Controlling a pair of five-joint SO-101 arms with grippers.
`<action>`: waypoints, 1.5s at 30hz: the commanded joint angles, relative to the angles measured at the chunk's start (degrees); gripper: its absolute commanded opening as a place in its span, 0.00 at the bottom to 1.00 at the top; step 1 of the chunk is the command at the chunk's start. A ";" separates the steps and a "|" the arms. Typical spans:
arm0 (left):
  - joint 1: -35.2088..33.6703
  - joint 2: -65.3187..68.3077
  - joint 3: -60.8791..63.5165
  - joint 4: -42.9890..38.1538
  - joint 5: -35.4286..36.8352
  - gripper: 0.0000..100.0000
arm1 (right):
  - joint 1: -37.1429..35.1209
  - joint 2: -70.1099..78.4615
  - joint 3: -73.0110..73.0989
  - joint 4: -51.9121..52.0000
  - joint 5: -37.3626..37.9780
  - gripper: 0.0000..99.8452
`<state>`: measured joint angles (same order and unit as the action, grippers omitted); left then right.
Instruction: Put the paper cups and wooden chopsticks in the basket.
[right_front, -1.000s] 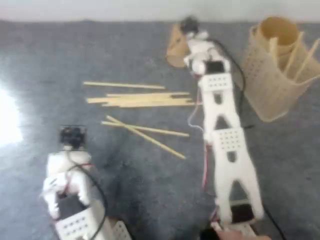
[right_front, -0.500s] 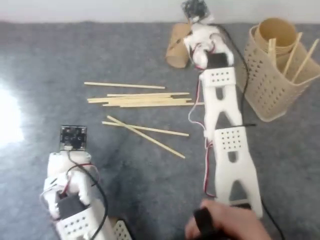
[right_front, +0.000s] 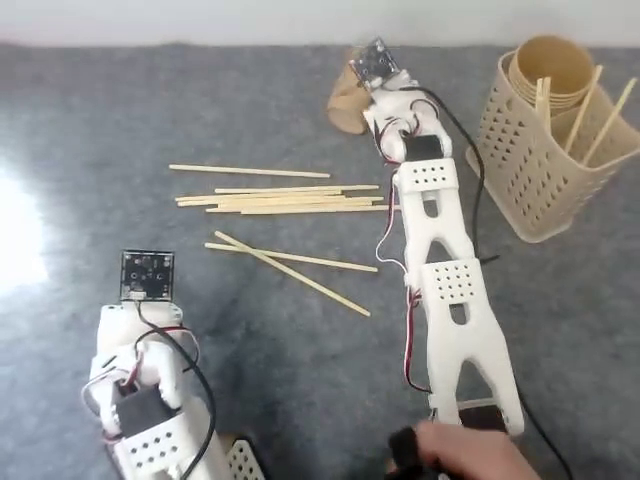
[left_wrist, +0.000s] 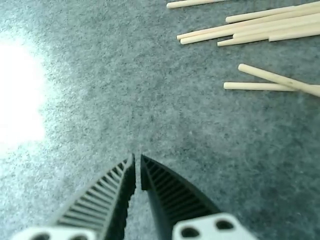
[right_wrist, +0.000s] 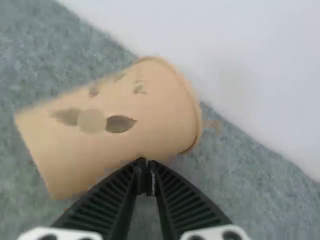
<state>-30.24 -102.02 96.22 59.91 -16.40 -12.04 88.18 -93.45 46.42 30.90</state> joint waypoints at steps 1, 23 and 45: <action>0.62 -0.44 -0.22 -1.32 -0.53 0.02 | 1.63 -1.10 -2.99 7.78 4.31 0.01; 0.62 -0.44 -0.22 -1.32 -0.53 0.02 | 5.14 -12.70 -0.70 -3.91 8.53 0.01; 0.53 -0.44 -0.22 -1.32 -0.53 0.02 | 4.26 -16.31 -3.08 44.97 16.62 0.01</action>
<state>-29.98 -102.02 96.22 59.91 -16.40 -7.12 75.52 -96.53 79.82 47.08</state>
